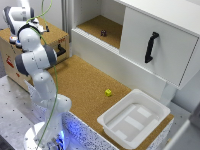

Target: Pick up the purple block

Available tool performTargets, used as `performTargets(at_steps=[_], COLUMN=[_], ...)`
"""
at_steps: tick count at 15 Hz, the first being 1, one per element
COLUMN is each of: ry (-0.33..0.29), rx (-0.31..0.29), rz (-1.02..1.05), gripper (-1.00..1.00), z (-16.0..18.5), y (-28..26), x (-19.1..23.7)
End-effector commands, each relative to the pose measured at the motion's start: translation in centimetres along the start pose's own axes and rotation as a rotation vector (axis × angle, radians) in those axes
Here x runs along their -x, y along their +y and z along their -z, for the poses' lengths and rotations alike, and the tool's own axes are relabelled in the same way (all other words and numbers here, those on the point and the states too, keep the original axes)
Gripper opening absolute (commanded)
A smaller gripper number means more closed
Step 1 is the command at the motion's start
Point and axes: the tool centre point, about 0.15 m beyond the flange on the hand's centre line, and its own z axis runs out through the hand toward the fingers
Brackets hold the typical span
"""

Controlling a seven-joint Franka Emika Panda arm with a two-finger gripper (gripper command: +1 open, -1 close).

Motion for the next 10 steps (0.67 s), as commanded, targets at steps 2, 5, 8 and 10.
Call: performTargets(at_steps=[2,5,8,10], ry=[0.192,0.170,0.166,0.176], rx=[0.103,0.073,0.023,-0.002], rz=[-0.148,-0.246,-0.373,-0.482], gripper=[1.00,1.00,1.00,1.00], z=[7.3,5.6,3.8,2.9], y=[3.6,6.1,8.9,11.4], x=[4.2,4.7,5.8,7.0])
